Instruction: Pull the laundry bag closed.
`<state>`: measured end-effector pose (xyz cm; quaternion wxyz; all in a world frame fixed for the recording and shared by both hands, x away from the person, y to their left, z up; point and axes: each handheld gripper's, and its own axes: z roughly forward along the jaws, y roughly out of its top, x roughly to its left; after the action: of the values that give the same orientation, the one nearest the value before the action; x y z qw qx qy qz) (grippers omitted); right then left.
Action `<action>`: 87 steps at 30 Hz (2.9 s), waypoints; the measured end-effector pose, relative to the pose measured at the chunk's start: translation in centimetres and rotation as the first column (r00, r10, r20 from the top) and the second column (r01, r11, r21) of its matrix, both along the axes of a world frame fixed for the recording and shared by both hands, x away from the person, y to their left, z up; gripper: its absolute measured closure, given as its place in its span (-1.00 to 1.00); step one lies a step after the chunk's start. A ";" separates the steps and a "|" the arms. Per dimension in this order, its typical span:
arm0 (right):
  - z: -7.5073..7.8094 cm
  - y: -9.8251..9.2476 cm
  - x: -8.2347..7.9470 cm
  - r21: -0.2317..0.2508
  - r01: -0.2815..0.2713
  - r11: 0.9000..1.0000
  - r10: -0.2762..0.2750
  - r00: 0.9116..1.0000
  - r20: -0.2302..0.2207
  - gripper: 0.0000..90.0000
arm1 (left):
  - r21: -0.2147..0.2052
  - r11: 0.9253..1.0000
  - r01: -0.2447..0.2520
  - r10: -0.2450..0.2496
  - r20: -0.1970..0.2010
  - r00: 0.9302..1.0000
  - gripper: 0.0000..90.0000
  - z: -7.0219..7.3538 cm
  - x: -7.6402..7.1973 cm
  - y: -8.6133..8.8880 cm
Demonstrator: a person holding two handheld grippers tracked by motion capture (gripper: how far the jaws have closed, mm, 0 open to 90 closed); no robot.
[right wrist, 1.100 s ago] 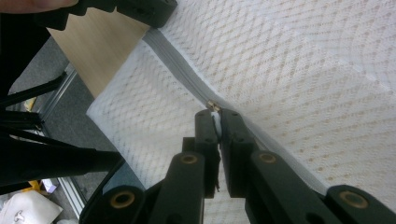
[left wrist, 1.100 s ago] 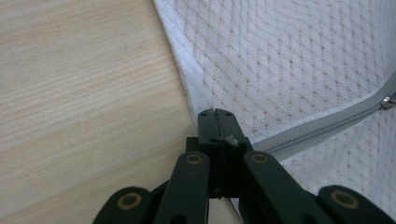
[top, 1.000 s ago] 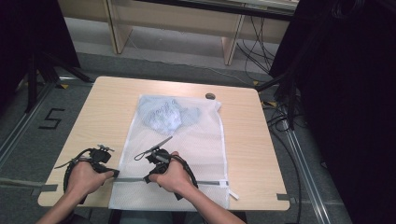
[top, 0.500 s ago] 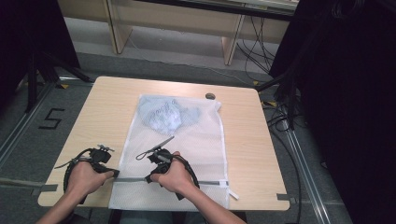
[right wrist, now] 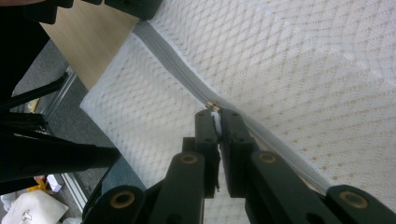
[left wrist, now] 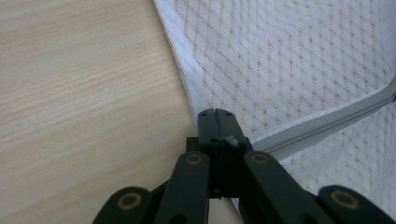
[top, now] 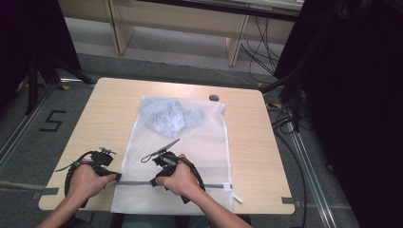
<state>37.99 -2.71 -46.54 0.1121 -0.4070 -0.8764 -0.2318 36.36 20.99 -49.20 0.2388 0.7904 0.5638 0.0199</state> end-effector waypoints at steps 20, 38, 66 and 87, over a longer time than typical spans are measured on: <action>0.0 -0.7 0.0 -0.002 -0.002 1.000 0.002 1.000 -0.001 0.94 | -0.007 1.000 -0.002 0.002 0.008 1.000 1.00 -0.1 0.0 0.0; 0.1 -1.4 0.1 0.000 0.004 1.000 -0.004 1.000 0.001 0.94 | -0.001 1.000 0.012 -0.012 0.014 1.000 1.00 -0.1 0.1 0.0; 0.8 -2.1 0.0 -0.027 0.008 1.000 -0.008 1.000 0.013 0.94 | 0.011 0.999 0.035 -0.035 0.022 0.999 1.00 -0.1 0.2 0.2; 1.1 -3.0 0.0 -0.033 0.017 0.999 -0.016 1.000 0.013 0.94 | 0.007 1.000 0.030 -0.030 0.022 0.999 1.00 -0.1 0.1 0.2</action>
<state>38.02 -5.69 -45.45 0.0976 -0.4146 -0.8774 -0.2209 36.49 21.15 -49.28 0.2428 0.7993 0.5490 0.0270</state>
